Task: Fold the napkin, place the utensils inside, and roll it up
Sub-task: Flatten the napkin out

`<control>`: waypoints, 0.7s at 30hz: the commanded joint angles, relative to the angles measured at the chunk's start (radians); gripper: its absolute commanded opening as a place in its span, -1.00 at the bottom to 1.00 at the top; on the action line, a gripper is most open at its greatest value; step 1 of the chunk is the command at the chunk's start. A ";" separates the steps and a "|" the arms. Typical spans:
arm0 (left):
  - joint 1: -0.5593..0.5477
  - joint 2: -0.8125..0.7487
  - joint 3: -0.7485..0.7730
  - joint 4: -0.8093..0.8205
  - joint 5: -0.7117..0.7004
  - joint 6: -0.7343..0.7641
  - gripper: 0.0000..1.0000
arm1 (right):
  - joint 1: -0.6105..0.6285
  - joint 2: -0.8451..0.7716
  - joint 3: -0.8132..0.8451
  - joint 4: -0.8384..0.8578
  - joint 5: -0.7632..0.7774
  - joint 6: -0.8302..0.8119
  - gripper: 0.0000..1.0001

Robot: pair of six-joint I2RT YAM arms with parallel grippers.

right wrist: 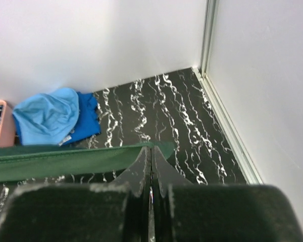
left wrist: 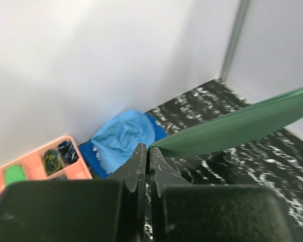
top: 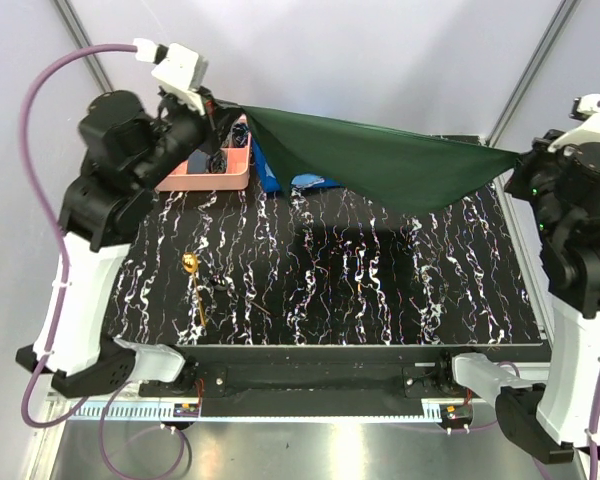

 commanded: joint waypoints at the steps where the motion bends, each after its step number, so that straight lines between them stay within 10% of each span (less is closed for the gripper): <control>1: 0.016 -0.070 0.052 0.006 0.075 -0.046 -1.00 | -0.014 -0.023 0.099 -0.107 0.017 0.024 -1.00; 9: 0.016 -0.055 0.079 -0.003 0.117 -0.046 -1.00 | -0.016 -0.002 0.188 -0.143 0.056 0.049 -1.00; 17: 0.061 0.283 0.055 0.024 0.103 -0.026 -1.00 | -0.043 0.122 -0.230 0.132 0.211 -0.025 -1.00; 21: 0.065 0.500 0.114 0.067 0.106 0.009 -1.00 | -0.243 0.248 -0.365 0.318 0.122 -0.025 -1.00</control>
